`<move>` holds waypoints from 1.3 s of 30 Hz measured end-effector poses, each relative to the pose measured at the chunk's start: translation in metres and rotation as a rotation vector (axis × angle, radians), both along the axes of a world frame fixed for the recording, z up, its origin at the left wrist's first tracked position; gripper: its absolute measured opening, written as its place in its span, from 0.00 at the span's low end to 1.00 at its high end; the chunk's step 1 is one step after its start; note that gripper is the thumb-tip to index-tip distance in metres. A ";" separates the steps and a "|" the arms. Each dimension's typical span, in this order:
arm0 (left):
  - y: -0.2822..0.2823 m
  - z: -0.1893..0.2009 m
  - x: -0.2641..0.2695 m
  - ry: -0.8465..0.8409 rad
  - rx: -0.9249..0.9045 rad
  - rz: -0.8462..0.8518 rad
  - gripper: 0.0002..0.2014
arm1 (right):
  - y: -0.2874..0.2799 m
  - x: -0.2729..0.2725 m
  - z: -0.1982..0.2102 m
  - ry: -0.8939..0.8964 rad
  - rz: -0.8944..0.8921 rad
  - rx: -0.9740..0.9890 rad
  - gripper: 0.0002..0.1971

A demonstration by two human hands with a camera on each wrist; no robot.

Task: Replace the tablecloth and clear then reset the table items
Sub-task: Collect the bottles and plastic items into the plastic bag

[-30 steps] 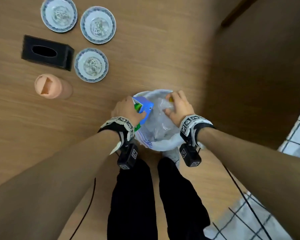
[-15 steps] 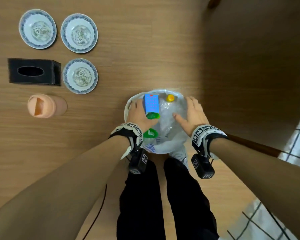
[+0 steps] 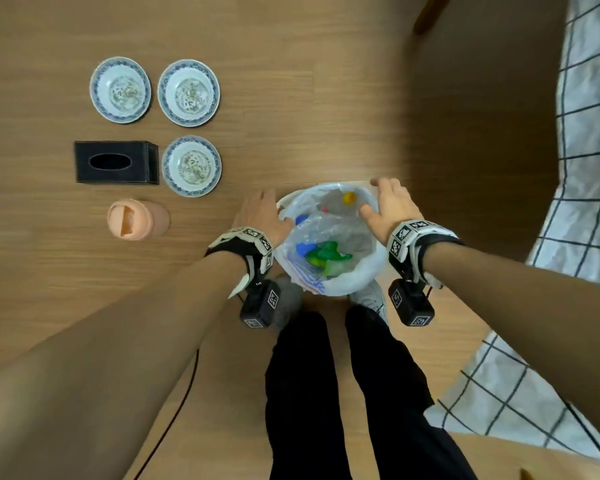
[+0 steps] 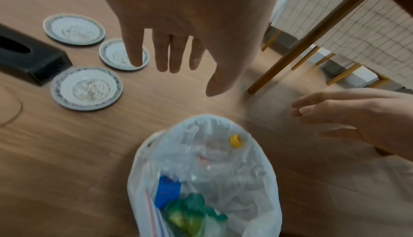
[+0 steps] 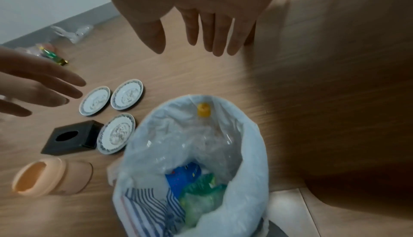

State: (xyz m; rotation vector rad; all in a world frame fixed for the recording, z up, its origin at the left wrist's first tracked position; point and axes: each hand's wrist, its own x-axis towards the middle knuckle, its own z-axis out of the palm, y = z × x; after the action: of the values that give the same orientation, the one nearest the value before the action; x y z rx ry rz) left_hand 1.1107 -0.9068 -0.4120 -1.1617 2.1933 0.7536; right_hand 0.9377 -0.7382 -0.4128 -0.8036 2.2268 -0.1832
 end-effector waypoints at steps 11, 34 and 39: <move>-0.087 0.224 -0.072 0.113 -0.268 -0.247 0.28 | -0.029 -0.039 0.196 0.200 -0.058 -0.090 0.29; 0.223 0.504 -0.295 0.269 -0.388 -0.843 0.29 | 0.311 -0.166 0.482 0.489 -0.601 -0.112 0.29; 0.323 0.517 -0.336 0.296 -0.401 -0.856 0.30 | 0.405 -0.206 0.496 0.476 -0.596 -0.071 0.30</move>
State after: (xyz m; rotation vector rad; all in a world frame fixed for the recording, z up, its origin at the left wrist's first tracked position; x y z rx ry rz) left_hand 0.7747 -0.5833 0.1052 -0.1648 2.8252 0.1140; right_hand 0.7320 -0.3335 0.0827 -0.1994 2.8815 -0.3887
